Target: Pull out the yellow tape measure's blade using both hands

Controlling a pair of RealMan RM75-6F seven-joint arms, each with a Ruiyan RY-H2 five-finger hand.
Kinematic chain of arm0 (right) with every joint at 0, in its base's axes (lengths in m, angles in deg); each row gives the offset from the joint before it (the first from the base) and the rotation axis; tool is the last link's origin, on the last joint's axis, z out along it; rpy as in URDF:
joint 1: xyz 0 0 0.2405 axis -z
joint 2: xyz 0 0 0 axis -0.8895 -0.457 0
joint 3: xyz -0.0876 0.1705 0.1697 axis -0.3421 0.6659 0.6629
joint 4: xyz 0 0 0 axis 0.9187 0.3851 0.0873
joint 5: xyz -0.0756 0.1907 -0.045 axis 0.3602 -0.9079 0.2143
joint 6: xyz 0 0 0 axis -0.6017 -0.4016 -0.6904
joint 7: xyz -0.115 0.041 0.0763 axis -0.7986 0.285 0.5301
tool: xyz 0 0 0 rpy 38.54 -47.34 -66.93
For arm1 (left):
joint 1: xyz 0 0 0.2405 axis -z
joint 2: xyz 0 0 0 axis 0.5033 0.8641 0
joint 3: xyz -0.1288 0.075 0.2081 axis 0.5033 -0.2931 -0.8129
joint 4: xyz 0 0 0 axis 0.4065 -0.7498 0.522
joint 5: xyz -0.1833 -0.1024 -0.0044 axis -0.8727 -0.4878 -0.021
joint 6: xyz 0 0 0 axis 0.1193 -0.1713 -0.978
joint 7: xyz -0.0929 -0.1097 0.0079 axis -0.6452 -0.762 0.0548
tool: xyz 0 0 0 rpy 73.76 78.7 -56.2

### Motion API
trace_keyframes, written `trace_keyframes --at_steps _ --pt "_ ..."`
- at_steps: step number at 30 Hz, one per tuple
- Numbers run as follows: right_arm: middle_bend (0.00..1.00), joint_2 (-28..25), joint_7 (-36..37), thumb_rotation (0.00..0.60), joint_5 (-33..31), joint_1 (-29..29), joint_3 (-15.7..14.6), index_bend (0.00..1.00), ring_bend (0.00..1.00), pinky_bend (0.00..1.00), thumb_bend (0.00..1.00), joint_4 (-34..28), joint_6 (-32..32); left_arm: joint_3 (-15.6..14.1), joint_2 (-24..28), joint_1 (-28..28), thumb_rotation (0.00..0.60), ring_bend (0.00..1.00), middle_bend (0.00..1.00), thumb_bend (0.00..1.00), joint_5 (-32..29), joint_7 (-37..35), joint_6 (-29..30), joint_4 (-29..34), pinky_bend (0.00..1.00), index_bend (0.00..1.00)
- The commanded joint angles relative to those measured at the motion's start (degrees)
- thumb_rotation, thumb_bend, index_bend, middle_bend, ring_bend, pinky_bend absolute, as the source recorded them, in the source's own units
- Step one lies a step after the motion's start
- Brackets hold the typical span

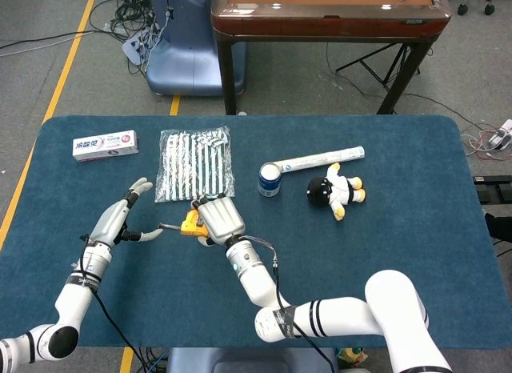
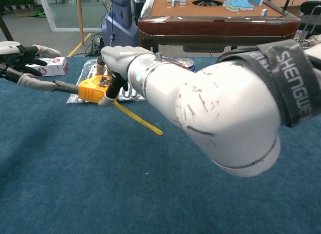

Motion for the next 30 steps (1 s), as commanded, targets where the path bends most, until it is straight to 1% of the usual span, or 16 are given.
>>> trace_keyframes --at_steps 1,7,15,23,30 --pt "0.61 0.07 -0.07 0.600 -0.18 -0.10 0.00 0.60 0.55 0.28 0.65 0.13 0.07 0.00 0.12 -0.04 0.600 0.02 0.00 0.16 0.00 -0.27 -0.29 -0.01 0.09 0.17" --pt "0.61 0.28 -0.28 0.600 -0.41 -0.33 0.01 0.60 0.55 0.28 0.65 0.45 -0.01 0.10 0.10 0.00 0.600 0.02 0.00 0.18 0.02 -0.61 -0.65 -0.37 0.09 0.24" --pt "0.61 0.23 -0.47 0.600 -0.88 -0.39 -0.07 0.60 0.56 0.28 0.65 0.79 0.11 0.36 0.58 -0.31 0.600 0.02 0.00 0.19 -0.76 -1.26 -0.92 -1.02 0.09 0.25" --pt "0.62 0.55 -0.22 0.600 -0.70 -0.69 0.31 0.60 0.56 0.28 0.65 1.37 -0.04 0.34 0.84 -0.31 0.600 0.02 0.00 0.25 -0.56 -2.04 -1.87 -1.19 0.09 0.34" --pt "0.62 0.60 -0.37 0.600 -0.90 -0.83 0.51 0.60 0.56 0.28 0.65 1.66 -0.14 0.33 1.17 0.10 0.600 0.02 0.01 0.27 -0.51 -1.95 -2.79 -1.00 0.09 0.39"
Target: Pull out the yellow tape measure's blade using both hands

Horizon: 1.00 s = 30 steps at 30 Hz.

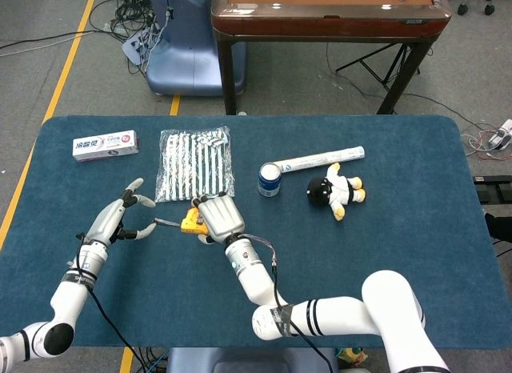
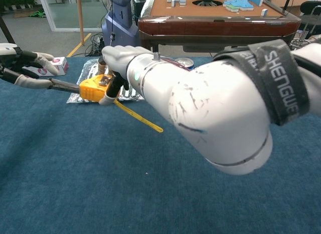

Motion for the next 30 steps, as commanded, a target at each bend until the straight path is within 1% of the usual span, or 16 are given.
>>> trace_keyframes --at_steps 1,7,18,22,30 --pt "0.62 0.02 0.03 0.600 -0.03 -0.04 0.07 0.60 0.56 0.28 0.65 0.05 0.04 0.06 0.10 0.09 0.600 0.02 0.02 0.28 -0.08 -0.14 -0.23 0.12 0.09 0.40" --pt "0.62 0.22 0.26 0.600 -0.01 -0.13 0.21 0.60 0.56 0.28 0.65 0.57 0.13 0.00 0.04 0.31 0.600 0.02 0.03 0.30 -0.15 -0.24 -0.70 -0.10 0.09 0.45" --pt "0.62 0.58 0.18 0.600 -0.21 -0.34 0.27 0.60 0.56 0.28 0.65 1.48 0.41 -0.08 0.23 0.70 0.600 0.02 0.04 0.37 -0.40 -0.91 -2.15 -0.59 0.09 0.47" --pt "0.62 0.64 0.16 0.600 -0.38 -0.34 0.32 0.60 0.56 0.28 0.65 1.78 0.48 0.01 0.34 0.79 0.600 0.02 0.05 0.38 -0.44 -1.37 -2.54 -0.63 0.09 0.49" --pt "0.62 0.79 0.20 0.600 -0.35 -0.36 0.35 0.60 0.56 0.28 0.65 2.17 0.57 -0.07 0.41 0.95 0.600 0.02 0.06 0.44 -0.24 -1.70 -2.93 -0.75 0.09 0.52"
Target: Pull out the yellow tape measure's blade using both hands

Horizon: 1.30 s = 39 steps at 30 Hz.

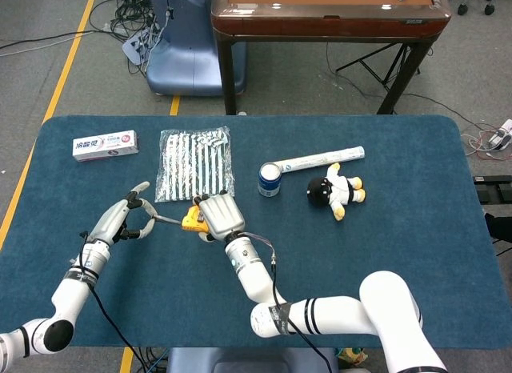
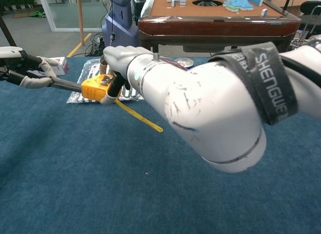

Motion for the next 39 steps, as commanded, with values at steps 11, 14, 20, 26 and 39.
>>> trace_keyframes --at_steps 11,14,20,26,39 --pt "0.62 -0.29 -0.62 0.600 -0.36 0.01 -0.18 0.60 0.56 0.28 0.65 -0.11 0.28 0.05 0.15 -0.49 0.600 0.02 0.08 0.46 0.10 -0.95 0.53 -0.12 0.09 0.55" --pt "0.62 -0.74 -0.81 0.600 -0.31 0.21 -0.47 0.60 0.56 0.28 0.65 -0.56 0.26 0.11 0.19 -0.83 0.600 0.03 0.09 0.46 0.40 -1.05 1.35 -0.30 0.09 0.55" --pt "0.62 -2.47 -0.67 0.600 -0.20 1.80 -1.89 0.60 0.56 0.28 0.65 -2.80 -0.03 -0.05 0.35 -1.93 0.600 0.03 0.10 0.47 1.82 -1.53 3.30 -1.26 0.09 0.55" --pt "0.62 -5.15 -0.27 0.600 -0.35 3.92 -3.71 0.60 0.56 0.28 0.65 -6.49 0.06 -0.56 0.20 -3.32 0.600 0.03 0.10 0.46 3.91 -3.66 4.44 -2.66 0.09 0.55" --pt "0.62 -11.98 3.09 0.600 3.49 9.87 -8.60 0.61 0.57 0.28 0.65 -15.31 -2.02 -1.15 0.71 -5.67 0.600 0.03 0.11 0.46 8.18 -6.67 7.39 -3.83 0.09 0.56"
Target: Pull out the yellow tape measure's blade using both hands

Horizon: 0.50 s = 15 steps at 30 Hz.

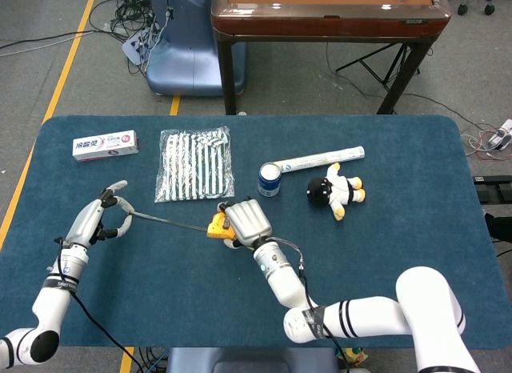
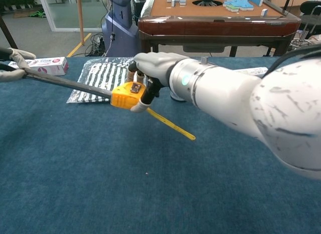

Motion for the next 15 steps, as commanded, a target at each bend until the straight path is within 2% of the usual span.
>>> trace_keyframes --at_steps 1,15 --pt "0.62 -1.96 0.80 0.600 1.43 1.49 -1.42 0.61 0.57 0.28 0.65 -2.00 -0.60 -0.19 0.10 -0.44 0.600 0.03 0.11 0.46 0.51 -0.36 0.51 -0.04 0.09 0.56" --pt "0.63 -11.82 3.55 0.600 6.00 6.65 -5.60 0.61 0.57 0.28 0.65 -11.10 -1.18 -0.06 0.41 -1.81 0.600 0.03 0.11 0.46 1.28 -0.46 2.69 0.00 0.09 0.55"
